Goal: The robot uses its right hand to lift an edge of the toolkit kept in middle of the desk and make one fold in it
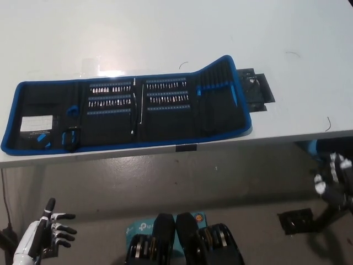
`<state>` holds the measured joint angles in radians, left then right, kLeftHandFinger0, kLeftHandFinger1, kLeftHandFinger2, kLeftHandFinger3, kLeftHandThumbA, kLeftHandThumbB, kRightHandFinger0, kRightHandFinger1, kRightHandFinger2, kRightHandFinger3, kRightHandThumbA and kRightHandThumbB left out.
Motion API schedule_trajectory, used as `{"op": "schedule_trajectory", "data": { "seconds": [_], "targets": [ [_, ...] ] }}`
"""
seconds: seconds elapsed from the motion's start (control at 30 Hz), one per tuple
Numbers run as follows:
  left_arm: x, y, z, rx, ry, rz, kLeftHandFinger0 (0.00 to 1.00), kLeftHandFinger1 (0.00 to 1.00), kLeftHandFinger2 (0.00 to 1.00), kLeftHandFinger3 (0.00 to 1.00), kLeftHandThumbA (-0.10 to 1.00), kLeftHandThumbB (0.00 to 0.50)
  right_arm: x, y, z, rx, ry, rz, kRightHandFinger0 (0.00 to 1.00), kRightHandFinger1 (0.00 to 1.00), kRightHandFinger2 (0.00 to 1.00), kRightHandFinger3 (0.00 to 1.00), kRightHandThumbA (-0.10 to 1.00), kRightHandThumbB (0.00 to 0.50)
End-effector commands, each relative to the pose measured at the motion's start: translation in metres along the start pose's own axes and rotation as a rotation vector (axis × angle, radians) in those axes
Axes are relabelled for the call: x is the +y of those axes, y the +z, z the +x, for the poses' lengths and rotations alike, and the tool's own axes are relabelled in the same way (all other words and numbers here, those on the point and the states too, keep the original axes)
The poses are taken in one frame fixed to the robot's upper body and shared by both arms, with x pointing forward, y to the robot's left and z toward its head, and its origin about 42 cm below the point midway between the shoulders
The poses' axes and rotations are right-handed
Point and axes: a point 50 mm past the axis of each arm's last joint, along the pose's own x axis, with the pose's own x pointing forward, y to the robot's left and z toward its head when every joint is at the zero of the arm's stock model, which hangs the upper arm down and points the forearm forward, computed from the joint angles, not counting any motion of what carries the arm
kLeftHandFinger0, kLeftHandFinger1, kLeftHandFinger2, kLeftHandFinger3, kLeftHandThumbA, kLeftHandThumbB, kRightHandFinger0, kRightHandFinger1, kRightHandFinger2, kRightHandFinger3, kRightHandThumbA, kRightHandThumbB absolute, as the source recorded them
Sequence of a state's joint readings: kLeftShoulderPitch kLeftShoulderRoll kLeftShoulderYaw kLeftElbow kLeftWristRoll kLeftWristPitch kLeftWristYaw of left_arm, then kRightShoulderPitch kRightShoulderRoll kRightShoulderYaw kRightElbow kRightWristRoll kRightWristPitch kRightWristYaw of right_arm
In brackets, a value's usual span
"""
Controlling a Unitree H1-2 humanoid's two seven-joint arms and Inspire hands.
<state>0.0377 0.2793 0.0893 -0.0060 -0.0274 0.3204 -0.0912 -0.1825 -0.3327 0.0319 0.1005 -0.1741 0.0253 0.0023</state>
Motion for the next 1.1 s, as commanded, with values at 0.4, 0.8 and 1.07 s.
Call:
{"op": "schedule_trajectory", "data": {
  "seconds": [0.4, 0.8, 1.07],
  "targets": [
    [0.007, 0.009, -0.002, -0.029, -0.011, 0.009, 0.39, 0.43, 0.42, 0.60, 1.00, 0.500, 0.000, 0.126, 0.059, -0.332, 0.124, -0.060, 0.16, 0.20, 0.33, 0.68, 0.21, 0.147],
    [0.004, 0.009, -0.004, -0.030, -0.012, 0.010, 0.41, 0.42, 0.43, 0.60, 1.00, 0.500, 0.021, 0.142, 0.115, -0.137, 0.135, 0.099, 0.50, 0.64, 0.84, 1.00, 0.48, 0.272],
    [-0.001, 0.008, 0.000, -0.025, -0.013, -0.004, 0.42, 0.44, 0.42, 0.58, 1.00, 0.500, 0.056, 0.123, 0.125, -0.088, 0.111, 0.221, 0.95, 1.00, 1.00, 1.00, 0.42, 0.259]
  ]
}}
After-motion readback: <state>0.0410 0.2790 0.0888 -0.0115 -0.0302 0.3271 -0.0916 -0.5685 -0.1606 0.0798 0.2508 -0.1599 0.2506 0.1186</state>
